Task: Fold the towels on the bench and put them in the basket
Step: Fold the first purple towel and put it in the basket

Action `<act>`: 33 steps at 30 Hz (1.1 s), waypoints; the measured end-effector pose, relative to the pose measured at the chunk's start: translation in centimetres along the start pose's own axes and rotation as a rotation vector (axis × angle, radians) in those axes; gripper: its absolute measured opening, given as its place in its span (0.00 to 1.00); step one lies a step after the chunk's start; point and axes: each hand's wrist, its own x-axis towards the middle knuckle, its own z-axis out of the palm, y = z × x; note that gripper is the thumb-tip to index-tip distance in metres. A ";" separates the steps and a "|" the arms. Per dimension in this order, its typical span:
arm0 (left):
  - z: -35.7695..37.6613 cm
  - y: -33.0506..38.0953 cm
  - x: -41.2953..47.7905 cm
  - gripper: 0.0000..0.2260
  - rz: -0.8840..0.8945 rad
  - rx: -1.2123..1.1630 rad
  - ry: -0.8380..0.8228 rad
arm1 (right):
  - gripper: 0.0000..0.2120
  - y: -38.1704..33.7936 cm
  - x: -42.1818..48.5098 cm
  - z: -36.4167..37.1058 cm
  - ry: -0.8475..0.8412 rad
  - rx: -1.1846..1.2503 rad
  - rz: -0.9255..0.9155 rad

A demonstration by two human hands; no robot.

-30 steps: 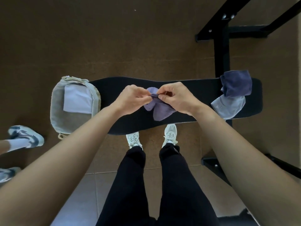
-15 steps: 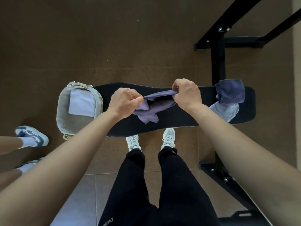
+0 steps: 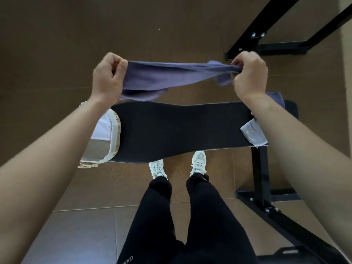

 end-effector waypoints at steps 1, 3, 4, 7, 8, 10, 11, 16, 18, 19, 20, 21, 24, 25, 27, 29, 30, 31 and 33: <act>0.0 -0.3 -0.1 0.09 0.029 0.054 -0.003 | 0.08 0.6 -0.1 0.3 0.028 0.010 -0.018; 0.5 -1.7 -1.0 0.09 0.091 0.165 -0.042 | 0.10 2.0 -1.2 1.3 0.056 -0.007 -0.080; 1.2 -2.7 -1.8 0.10 0.112 0.203 -0.073 | 0.10 2.9 -2.1 2.1 0.042 -0.030 -0.107; 4.3 -7.4 -5.1 0.09 0.104 0.284 -0.199 | 0.13 5.8 -5.9 5.6 -0.099 -0.077 -0.101; 5.6 -9.4 -6.3 0.08 0.093 0.306 -0.242 | 0.13 6.8 -7.4 7.2 -0.145 -0.089 -0.095; 8.7 -13.0 -8.8 0.06 0.071 0.354 -0.349 | 0.15 9.1 -10.4 10.7 -0.241 -0.116 -0.072; 10.3 -14.7 -10.1 0.06 0.059 0.382 -0.399 | 0.17 10.3 -11.9 12.6 -0.303 -0.132 -0.055; 18.0 -22.4 -17.4 0.08 -0.261 0.575 -0.703 | 0.29 14.5 -17.7 21.2 -0.891 -0.238 0.078; 19.9 -23.9 -19.1 0.11 -0.380 0.612 -0.775 | 0.33 15.3 -18.8 23.2 -1.074 -0.224 0.192; 20.5 -24.2 -19.3 0.11 -0.398 0.604 -0.733 | 0.32 15.4 -19.0 24.0 -1.077 -0.199 0.238; 21.0 -24.3 -19.4 0.10 -0.383 0.581 -0.653 | 0.29 15.3 -19.0 24.6 -1.026 -0.169 0.261; 21.6 -24.3 -19.3 0.10 -0.343 0.555 -0.564 | 0.25 15.2 -18.9 25.3 -0.939 -0.140 0.261; 23.3 -24.0 -18.0 0.16 -0.180 0.505 -0.440 | 0.20 14.4 -18.1 27.0 -0.674 -0.041 0.138; 23.9 -23.8 -17.3 0.20 -0.139 0.501 -0.443 | 0.21 14.0 -17.6 27.6 -0.615 -0.018 0.087; 25.2 -23.3 -15.9 0.29 -0.119 0.534 -0.500 | 0.25 13.5 -16.4 28.5 -0.539 -0.030 0.028; 26.6 -22.5 -14.7 0.37 -0.191 0.586 -0.573 | 0.29 13.5 -14.8 29.2 -0.483 -0.084 0.034; 27.3 -22.0 -14.3 0.39 -0.238 0.596 -0.596 | 0.30 13.7 -13.9 29.4 -0.463 -0.115 0.061; 27.8 -21.6 -14.0 0.40 -0.278 0.594 -0.609 | 0.31 14.0 -13.1 29.6 -0.454 -0.142 0.105; 28.4 -20.9 -13.7 0.42 -0.331 0.575 -0.614 | 0.32 15.0 -11.6 29.4 -0.454 -0.163 0.213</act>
